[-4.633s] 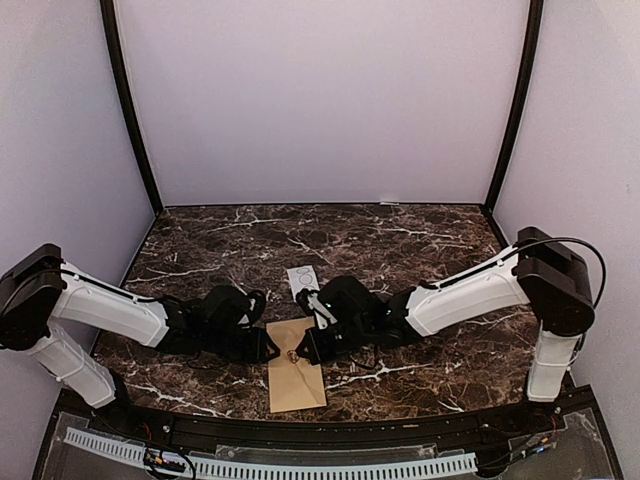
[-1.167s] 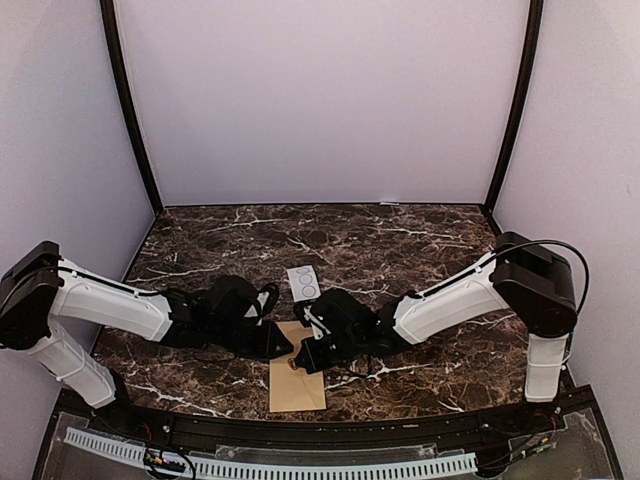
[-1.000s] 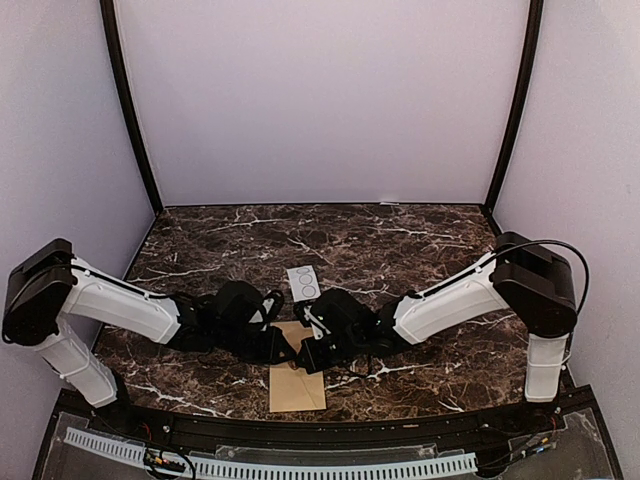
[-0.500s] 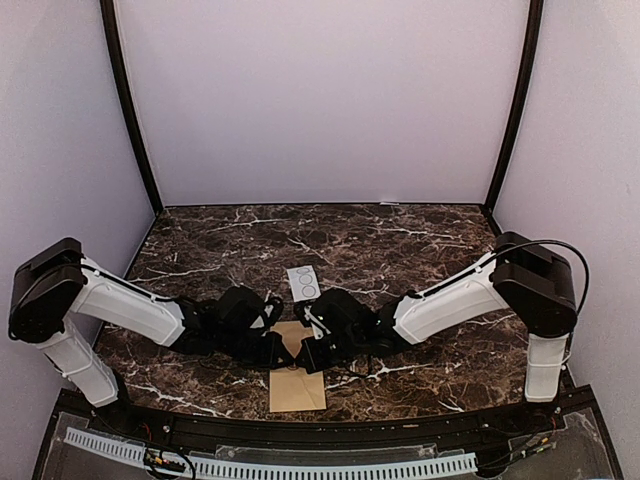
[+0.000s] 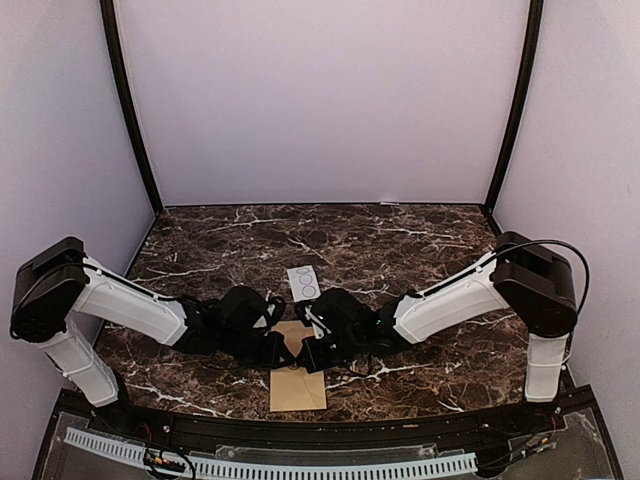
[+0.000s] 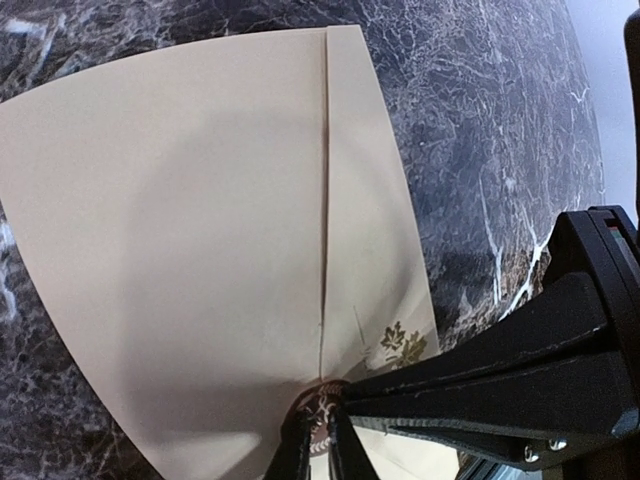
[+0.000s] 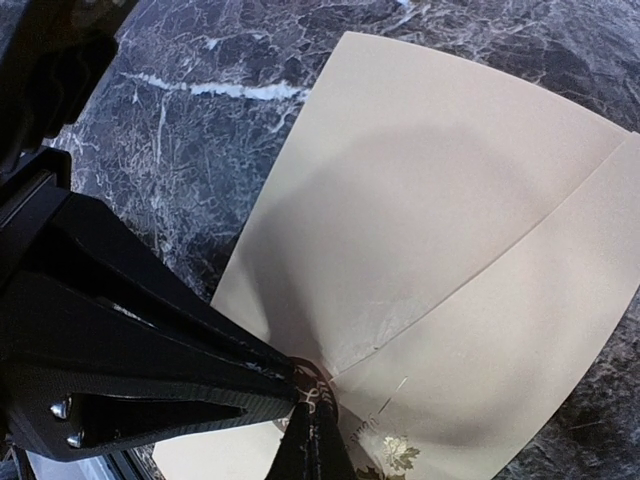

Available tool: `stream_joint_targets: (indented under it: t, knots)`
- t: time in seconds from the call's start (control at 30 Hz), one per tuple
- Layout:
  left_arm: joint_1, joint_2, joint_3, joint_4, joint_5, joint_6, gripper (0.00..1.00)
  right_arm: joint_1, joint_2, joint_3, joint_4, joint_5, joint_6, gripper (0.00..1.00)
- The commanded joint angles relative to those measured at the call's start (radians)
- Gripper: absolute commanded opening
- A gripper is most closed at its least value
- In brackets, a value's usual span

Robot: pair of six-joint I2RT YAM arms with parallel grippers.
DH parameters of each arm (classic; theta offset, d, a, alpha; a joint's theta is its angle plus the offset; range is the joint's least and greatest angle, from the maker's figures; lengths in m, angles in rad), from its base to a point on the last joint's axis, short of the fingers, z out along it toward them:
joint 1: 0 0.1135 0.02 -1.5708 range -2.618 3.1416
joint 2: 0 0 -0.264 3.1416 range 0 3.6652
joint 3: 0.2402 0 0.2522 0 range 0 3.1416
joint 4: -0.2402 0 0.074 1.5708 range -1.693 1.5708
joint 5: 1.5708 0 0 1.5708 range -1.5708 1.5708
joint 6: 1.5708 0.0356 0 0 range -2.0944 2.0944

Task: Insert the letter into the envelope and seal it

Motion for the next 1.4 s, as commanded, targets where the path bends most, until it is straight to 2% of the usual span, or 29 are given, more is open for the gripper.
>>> stream_joint_targets:
  t: [0.0, 0.17, 0.53, 0.87, 1.03, 1.2, 1.23, 1.27, 1.3, 1.33, 1.37]
  knots:
    - [-0.028, 0.074, 0.014, -0.163, -0.082, 0.035, 0.06, 0.003, 0.054, 0.005, -0.048, -0.008, -0.005, 0.0]
    - [-0.036, 0.095, 0.03, -0.185, -0.093, 0.045, 0.0, 0.005, 0.066, 0.013, -0.03, -0.047, -0.005, 0.0]
    - [-0.046, 0.1, 0.02, -0.186, -0.085, 0.03, 0.0, 0.003, 0.078, 0.014, -0.012, -0.115, 0.048, 0.0]
    - [-0.043, -0.079, -0.042, -0.186, -0.179, 0.005, 0.0, -0.023, -0.042, -0.08, -0.046, -0.036, 0.084, 0.0]
    - [-0.029, -0.215, -0.01, -0.206, -0.185, 0.034, 0.13, -0.024, -0.107, -0.091, -0.017, -0.061, 0.04, 0.0]
    - [0.026, -0.325, 0.021, -0.268, -0.187, 0.086, 0.28, -0.024, -0.242, -0.101, -0.009, -0.046, -0.009, 0.0]
    - [0.05, -0.336, 0.022, -0.269, -0.186, 0.095, 0.33, -0.027, -0.27, -0.102, -0.02, -0.022, -0.017, 0.05]
    - [0.066, -0.353, 0.023, -0.268, -0.186, 0.116, 0.36, -0.031, -0.295, -0.103, -0.03, -0.003, -0.026, 0.14]
    - [0.104, -0.36, 0.025, -0.264, -0.186, 0.127, 0.43, -0.037, -0.318, -0.105, -0.044, 0.013, -0.035, 0.22]
    - [0.122, -0.37, 0.031, -0.261, -0.186, 0.154, 0.48, -0.046, -0.338, -0.106, -0.058, 0.031, -0.046, 0.37]
    - [0.163, -0.373, 0.034, -0.249, -0.186, 0.168, 0.58, -0.061, -0.354, -0.107, -0.077, 0.052, -0.06, 0.48]
